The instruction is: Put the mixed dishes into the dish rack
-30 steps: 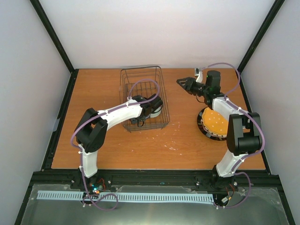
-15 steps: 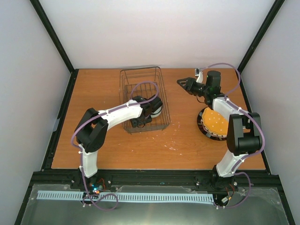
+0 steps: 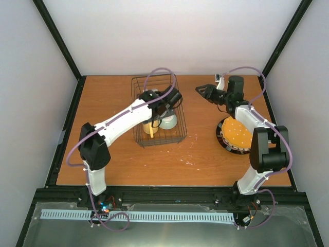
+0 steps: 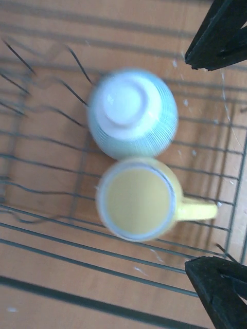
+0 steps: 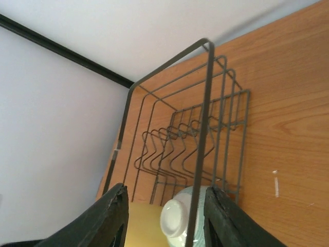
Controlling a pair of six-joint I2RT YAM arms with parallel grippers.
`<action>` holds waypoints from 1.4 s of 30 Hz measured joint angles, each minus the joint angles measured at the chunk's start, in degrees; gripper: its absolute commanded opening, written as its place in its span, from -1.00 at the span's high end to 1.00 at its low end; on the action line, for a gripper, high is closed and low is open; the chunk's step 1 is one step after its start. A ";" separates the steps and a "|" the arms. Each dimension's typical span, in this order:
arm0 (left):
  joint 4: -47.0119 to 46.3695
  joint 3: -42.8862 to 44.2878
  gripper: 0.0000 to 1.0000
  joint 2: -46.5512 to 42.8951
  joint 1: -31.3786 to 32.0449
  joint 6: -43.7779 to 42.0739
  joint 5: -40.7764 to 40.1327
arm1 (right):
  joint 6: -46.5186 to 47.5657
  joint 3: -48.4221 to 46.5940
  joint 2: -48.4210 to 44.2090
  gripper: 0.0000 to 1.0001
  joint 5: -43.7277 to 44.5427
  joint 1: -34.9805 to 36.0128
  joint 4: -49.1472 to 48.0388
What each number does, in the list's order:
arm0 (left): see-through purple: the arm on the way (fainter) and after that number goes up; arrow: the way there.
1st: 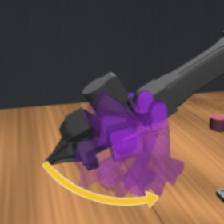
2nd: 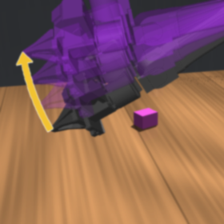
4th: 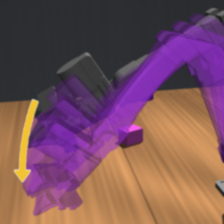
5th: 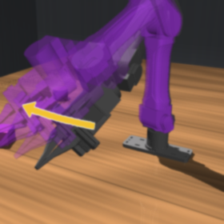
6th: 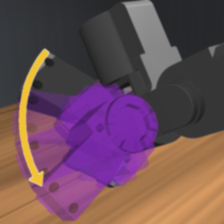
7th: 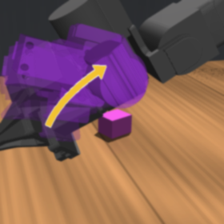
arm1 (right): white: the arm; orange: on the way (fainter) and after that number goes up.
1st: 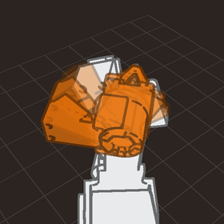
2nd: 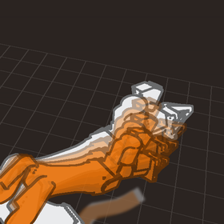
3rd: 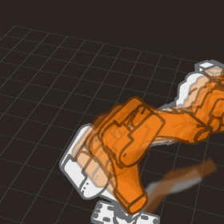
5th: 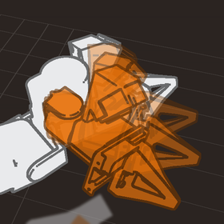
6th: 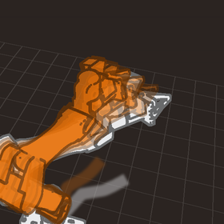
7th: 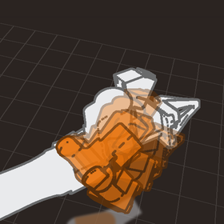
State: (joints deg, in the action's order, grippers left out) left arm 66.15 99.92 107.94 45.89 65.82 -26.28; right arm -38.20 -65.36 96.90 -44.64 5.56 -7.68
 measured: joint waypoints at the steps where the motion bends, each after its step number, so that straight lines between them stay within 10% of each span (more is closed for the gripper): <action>1: -0.24 1.66 -0.99 -0.44 0.04 -1.31 -1.07 | 0.72 -0.76 -0.02 0.22 0.48 -0.15 1.36; 8: -16.24 8.37 -0.99 -6.45 -1.55 -23.58 -2.54 | 7.41 -9.03 -1.53 0.41 11.34 -3.45 17.46; 15: -36.35 11.04 -0.82 -7.19 -13.81 -39.17 22.36 | 12.11 -11.63 -5.68 0.34 25.29 -16.57 37.88; 25: -43.45 17.27 -0.08 10.19 -18.29 -44.48 59.39 | 14.27 -1.95 -8.92 0.35 31.69 -24.94 53.46; 42: -46.14 17.51 -0.17 17.05 -15.28 -43.76 75.60 | 9.86 -1.66 -12.70 0.35 48.17 -28.94 63.49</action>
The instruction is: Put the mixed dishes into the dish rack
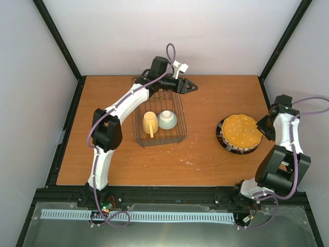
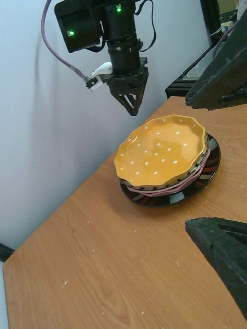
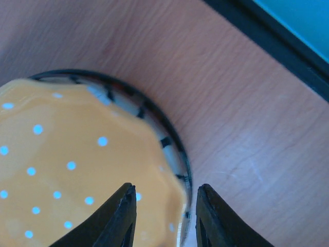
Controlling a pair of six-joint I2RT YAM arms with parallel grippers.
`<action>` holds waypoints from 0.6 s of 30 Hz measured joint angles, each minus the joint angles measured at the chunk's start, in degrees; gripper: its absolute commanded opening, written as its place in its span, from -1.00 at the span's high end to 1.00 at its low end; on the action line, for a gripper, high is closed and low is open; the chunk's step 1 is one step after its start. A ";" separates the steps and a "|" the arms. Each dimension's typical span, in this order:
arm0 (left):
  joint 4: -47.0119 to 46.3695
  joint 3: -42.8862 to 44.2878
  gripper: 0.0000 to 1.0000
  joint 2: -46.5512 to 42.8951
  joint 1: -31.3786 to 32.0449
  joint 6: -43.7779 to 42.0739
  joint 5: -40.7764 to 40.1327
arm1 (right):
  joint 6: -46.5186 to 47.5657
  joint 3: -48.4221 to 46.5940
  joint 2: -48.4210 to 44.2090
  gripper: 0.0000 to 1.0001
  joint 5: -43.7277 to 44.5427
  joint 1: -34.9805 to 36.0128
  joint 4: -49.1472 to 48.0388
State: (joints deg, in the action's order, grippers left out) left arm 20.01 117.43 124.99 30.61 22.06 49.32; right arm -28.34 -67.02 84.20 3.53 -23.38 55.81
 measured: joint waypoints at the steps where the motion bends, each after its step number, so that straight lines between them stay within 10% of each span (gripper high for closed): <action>1: 0.28 0.00 -0.18 0.00 0.13 -0.15 -0.02 | -0.02 0.00 -0.33 0.35 0.59 -0.92 0.24; 18: 3.28 -0.66 -0.23 -0.13 0.57 -3.23 -3.28 | -1.14 1.95 5.60 0.39 -1.64 -2.95 -0.52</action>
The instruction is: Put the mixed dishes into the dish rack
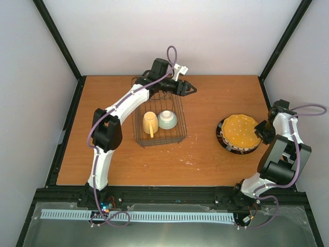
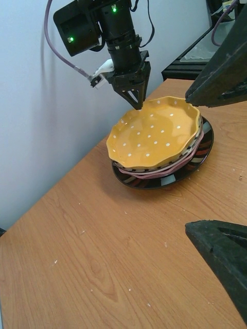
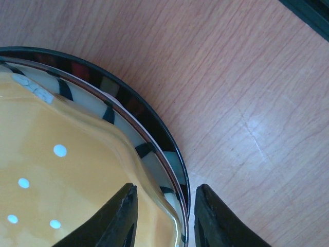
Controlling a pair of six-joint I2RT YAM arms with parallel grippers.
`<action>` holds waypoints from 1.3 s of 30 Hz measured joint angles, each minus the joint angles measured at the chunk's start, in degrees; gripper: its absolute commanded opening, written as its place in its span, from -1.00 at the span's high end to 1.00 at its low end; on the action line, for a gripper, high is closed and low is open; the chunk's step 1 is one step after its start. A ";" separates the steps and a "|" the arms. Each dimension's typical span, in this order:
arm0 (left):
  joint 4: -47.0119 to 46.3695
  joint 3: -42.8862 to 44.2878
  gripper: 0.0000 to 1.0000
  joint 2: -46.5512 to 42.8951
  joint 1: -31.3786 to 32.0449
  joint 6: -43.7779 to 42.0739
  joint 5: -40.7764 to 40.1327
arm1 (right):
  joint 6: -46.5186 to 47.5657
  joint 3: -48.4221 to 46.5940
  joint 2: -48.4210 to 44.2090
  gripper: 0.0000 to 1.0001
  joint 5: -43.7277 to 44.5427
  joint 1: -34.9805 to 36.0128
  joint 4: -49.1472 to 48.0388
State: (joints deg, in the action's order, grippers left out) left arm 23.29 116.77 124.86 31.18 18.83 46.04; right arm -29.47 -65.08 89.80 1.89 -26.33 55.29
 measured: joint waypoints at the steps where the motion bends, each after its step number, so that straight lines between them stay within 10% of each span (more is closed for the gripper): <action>1: 0.11 -0.07 -0.23 0.00 0.00 -0.07 -0.15 | -0.09 0.17 0.13 0.39 -0.26 0.00 -0.17; 17: 0.31 -3.41 -0.23 -0.42 0.00 -0.17 -1.29 | 0.66 2.75 0.76 0.94 -3.72 -0.02 -1.55; 39: 0.35 -5.38 -0.21 -1.88 0.02 -0.26 -3.06 | 1.07 1.73 -1.84 0.94 -9.44 0.04 -0.79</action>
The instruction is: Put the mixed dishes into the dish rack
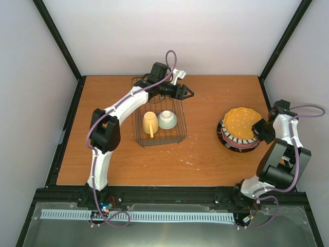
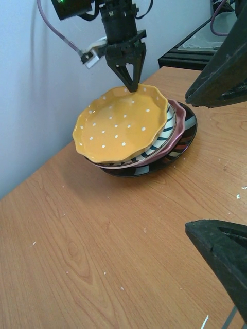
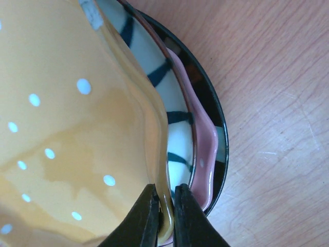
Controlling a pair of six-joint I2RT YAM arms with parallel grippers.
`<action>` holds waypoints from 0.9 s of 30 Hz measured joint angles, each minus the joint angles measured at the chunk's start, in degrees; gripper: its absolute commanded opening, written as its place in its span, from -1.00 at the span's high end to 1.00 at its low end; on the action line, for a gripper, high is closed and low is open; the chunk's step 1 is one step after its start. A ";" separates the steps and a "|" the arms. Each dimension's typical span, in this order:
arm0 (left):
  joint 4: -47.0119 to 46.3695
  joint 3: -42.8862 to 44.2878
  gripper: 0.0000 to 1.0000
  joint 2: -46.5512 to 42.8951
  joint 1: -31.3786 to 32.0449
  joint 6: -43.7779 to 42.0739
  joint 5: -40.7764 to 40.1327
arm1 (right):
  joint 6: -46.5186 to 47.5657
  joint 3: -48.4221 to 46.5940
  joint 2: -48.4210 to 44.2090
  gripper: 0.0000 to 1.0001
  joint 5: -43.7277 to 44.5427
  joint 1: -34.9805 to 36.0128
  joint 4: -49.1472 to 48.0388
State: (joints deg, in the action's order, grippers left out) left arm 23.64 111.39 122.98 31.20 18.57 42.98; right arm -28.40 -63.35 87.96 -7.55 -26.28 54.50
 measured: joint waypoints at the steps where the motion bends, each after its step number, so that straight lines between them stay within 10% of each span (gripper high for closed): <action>1: 0.02 -0.35 -0.22 -0.31 -0.02 -0.07 -0.13 | 0.02 -0.55 -0.55 0.94 -0.24 0.00 0.37; 27: -3.56 -2.91 -0.25 -0.57 -0.02 0.74 11.87 | -4.72 7.41 -10.12 0.94 -11.72 -0.83 -5.79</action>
State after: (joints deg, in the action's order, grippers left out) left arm 20.08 108.49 122.41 31.18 19.31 54.85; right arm -33.12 -55.94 77.84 -19.27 -27.11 48.71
